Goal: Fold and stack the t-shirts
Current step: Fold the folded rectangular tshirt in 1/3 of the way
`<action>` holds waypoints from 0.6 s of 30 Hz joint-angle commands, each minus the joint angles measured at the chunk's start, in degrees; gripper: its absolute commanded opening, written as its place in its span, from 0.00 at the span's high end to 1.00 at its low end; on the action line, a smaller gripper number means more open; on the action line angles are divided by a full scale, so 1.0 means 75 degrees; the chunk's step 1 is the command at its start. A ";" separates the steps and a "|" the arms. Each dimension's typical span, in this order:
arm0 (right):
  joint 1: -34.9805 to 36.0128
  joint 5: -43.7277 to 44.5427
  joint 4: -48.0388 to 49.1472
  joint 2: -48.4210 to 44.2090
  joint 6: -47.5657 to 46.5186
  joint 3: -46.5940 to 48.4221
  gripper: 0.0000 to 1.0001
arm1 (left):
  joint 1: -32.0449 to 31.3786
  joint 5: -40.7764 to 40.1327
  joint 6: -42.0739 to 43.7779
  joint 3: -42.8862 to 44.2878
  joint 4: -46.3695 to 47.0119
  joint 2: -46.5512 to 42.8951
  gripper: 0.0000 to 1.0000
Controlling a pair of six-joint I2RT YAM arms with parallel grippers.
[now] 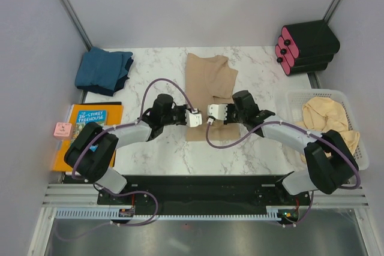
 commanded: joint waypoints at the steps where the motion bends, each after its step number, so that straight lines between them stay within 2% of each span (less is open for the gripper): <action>1: -0.0134 0.0065 0.0571 0.0397 -0.0062 0.0553 1.00 | 0.0145 0.0207 -0.0185 0.0497 0.0559 0.0361 0.92; 18: -0.0579 0.0065 0.1157 0.1792 -0.0086 0.1550 1.00 | 0.0543 0.0394 -0.0255 0.1528 0.0946 0.1510 0.92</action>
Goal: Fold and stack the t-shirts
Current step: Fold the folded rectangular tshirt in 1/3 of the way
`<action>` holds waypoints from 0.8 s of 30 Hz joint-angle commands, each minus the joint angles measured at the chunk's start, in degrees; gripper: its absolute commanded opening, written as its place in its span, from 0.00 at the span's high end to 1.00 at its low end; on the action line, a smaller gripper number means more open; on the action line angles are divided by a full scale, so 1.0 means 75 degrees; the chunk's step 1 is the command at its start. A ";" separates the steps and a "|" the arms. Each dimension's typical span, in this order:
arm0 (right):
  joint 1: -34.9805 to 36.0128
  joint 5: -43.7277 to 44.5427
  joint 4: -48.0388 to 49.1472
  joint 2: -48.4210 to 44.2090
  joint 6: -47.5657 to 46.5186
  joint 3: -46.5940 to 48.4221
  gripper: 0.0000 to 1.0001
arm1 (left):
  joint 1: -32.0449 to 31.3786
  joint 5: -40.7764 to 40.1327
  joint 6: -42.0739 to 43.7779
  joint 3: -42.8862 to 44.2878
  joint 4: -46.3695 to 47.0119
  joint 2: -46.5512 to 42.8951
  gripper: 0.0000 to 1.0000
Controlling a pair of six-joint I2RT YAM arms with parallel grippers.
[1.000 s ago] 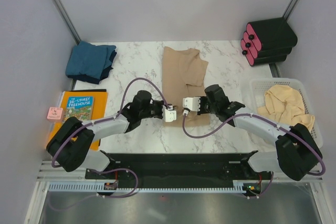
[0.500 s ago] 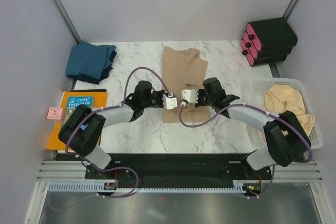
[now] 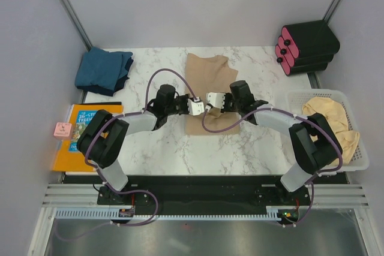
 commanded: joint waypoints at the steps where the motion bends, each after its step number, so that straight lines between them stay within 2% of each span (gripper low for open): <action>1: -0.0101 0.0030 0.0502 0.0420 -0.0039 0.0664 1.00 | 0.0161 0.0275 -0.0252 0.0378 0.0555 0.0202 0.92; 3: -0.0148 0.0077 0.0583 0.0561 0.0007 0.0851 0.97 | 0.0208 0.0287 -0.0275 0.0413 0.0579 0.0307 0.87; 4: -0.0160 0.0112 0.0596 0.0689 0.0031 0.0911 0.88 | 0.0220 0.0275 -0.0287 0.0425 0.0579 0.0354 0.85; 6: -0.0207 0.0112 0.0642 0.0796 0.0078 0.1063 0.80 | 0.0255 0.0263 -0.0264 0.0436 0.0637 0.0436 0.77; 8: -0.0242 0.0274 0.0678 0.0936 0.0113 0.1133 0.56 | 0.0267 0.0228 -0.0275 0.0436 0.0731 0.0506 0.64; 9: -0.0254 0.0392 0.0724 0.0960 0.0136 0.1180 0.45 | 0.0267 0.0170 -0.0287 0.0471 0.0754 0.0588 0.46; 10: -0.0254 0.0440 0.0760 0.0995 0.0148 0.1181 0.28 | 0.0267 0.0135 -0.0287 0.0495 0.0801 0.0624 0.40; 12: -0.0289 0.0638 0.1016 0.1007 0.0218 0.1134 0.19 | 0.0279 -0.0040 -0.0311 0.0541 0.0976 0.0671 0.27; 13: -0.0289 0.0906 0.1099 0.0995 0.0253 0.1122 0.16 | 0.0279 -0.0088 -0.0357 0.0542 0.1047 0.0694 0.25; 18: -0.0359 0.1634 0.1649 0.0820 0.0429 0.0982 0.14 | 0.0279 -0.0568 -0.0510 0.0460 0.1433 0.0531 0.23; 20: -0.0464 0.1718 0.1639 0.0656 0.0593 0.0947 0.16 | 0.0279 -0.0639 -0.0487 0.0309 0.1598 0.0379 0.23; 22: -0.0558 0.1601 0.1207 0.0504 0.1070 0.1028 0.24 | 0.0279 -0.0674 -0.0381 0.0203 0.1633 0.0285 0.23; 23: -0.0744 0.1148 0.0869 0.0503 0.1352 0.1168 0.26 | 0.0279 -0.0674 -0.0323 0.0109 0.1633 0.0180 0.23; 24: -0.0885 0.0818 -0.0190 0.0573 0.1738 0.1668 0.27 | 0.0279 -0.0674 -0.0218 0.0050 0.1622 0.0121 0.23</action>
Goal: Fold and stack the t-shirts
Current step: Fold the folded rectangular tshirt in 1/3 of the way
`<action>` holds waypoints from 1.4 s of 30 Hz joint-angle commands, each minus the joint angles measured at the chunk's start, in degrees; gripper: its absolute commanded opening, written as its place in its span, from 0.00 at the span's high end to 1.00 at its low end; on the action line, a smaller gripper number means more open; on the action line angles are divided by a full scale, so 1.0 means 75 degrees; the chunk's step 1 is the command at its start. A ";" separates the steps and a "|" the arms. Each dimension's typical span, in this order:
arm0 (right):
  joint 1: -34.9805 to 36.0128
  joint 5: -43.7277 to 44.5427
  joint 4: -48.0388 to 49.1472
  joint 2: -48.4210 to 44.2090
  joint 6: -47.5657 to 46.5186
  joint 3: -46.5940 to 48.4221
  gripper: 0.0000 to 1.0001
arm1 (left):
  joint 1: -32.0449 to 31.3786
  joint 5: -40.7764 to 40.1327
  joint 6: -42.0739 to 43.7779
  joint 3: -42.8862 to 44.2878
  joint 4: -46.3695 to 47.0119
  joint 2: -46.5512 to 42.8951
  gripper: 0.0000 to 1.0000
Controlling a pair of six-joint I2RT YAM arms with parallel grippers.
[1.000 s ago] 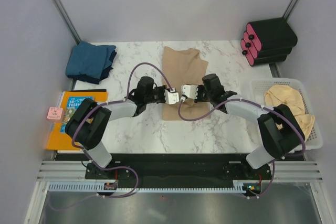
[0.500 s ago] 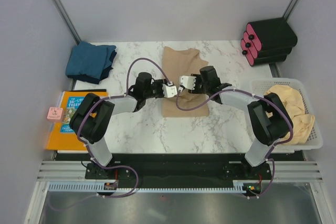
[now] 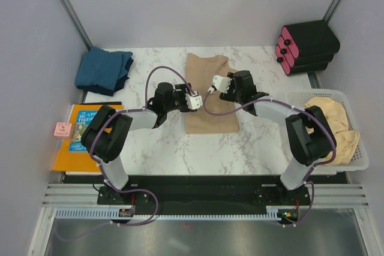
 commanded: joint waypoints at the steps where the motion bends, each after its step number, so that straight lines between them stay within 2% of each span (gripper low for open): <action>1: -0.0737 -0.0952 -0.1882 -0.0194 0.1501 0.1167 0.27 | -0.0013 -0.0141 0.0025 -0.0233 0.0526 -0.0576 0.23; 2: -0.0914 -0.1873 -0.2503 -0.0053 0.2178 0.1553 0.28 | -0.0013 -0.0141 0.0072 -0.0314 0.0410 -0.0693 0.23; 3: -0.1090 -0.2427 -0.3542 0.0308 0.2463 0.2300 0.28 | -0.0013 -0.0071 0.0153 -0.0362 0.0362 -0.0763 0.23; 5: -0.1477 -0.3273 -0.4626 0.0789 0.2885 0.3112 0.29 | -0.0013 -0.0001 0.0259 -0.0444 0.0094 -0.0881 0.23; 8: -0.1806 -0.5016 -0.7105 0.2133 0.2550 0.5100 0.30 | 0.0011 0.0186 0.0446 -0.0398 -0.0525 -0.1115 0.23; 13: -0.1842 -0.5889 -0.8507 0.2970 0.1963 0.6173 0.30 | 0.0011 0.0409 0.0670 0.0116 -0.1687 -0.0952 0.22; 14: -0.1842 -0.6052 -0.9113 0.3273 0.1683 0.6546 0.30 | 0.0011 0.0503 0.0809 0.0234 -0.2153 -0.0870 0.22; 17: -0.1853 -0.6440 -0.9854 0.3755 0.1435 0.7040 0.33 | 0.0011 0.0562 0.0950 0.0458 -0.2368 -0.0612 0.22; 30: -0.1877 -0.6851 -0.9635 0.4436 0.1504 0.7674 0.44 | 0.0011 0.0644 0.1419 0.0974 -0.2252 0.0021 0.22; 42: -0.1912 -0.6453 -0.8850 0.5174 0.2137 0.8530 0.47 | 0.0011 0.0633 0.1490 0.1056 -0.2228 0.0244 0.22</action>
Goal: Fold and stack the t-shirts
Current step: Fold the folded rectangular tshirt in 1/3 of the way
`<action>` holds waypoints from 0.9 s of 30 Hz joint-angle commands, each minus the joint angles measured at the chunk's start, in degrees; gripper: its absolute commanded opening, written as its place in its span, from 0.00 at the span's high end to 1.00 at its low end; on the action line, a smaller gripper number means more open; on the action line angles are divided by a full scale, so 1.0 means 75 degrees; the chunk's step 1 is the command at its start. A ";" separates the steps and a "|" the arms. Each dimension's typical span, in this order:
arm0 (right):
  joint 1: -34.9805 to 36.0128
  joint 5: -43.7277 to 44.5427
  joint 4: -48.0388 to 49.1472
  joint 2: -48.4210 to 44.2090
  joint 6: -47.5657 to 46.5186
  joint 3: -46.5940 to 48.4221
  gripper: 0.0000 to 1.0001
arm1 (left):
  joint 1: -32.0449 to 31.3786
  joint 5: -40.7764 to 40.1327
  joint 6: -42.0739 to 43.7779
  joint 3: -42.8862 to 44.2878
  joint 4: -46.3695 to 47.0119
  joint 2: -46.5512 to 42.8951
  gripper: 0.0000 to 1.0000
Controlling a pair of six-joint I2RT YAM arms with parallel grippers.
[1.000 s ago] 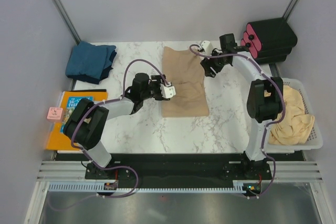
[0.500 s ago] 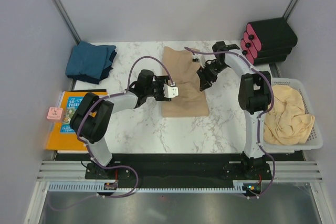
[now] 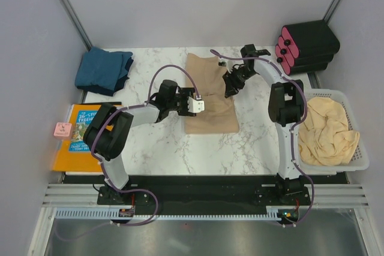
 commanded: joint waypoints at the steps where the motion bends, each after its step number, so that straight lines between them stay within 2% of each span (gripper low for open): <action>1: -0.0047 -0.0003 0.0336 0.0252 0.0139 0.0542 0.47 | 0.0008 0.0219 0.0272 0.0339 0.0086 0.0086 0.22; 12: -0.0117 -0.0062 0.0442 0.0511 0.0279 0.0695 0.53 | 0.0008 0.0184 0.0190 0.0480 0.0109 0.0239 0.22; 27: -0.0105 -0.0062 0.0418 0.0300 0.0174 0.0531 0.79 | -0.0004 -0.0074 0.0260 0.0890 0.0109 0.0883 0.22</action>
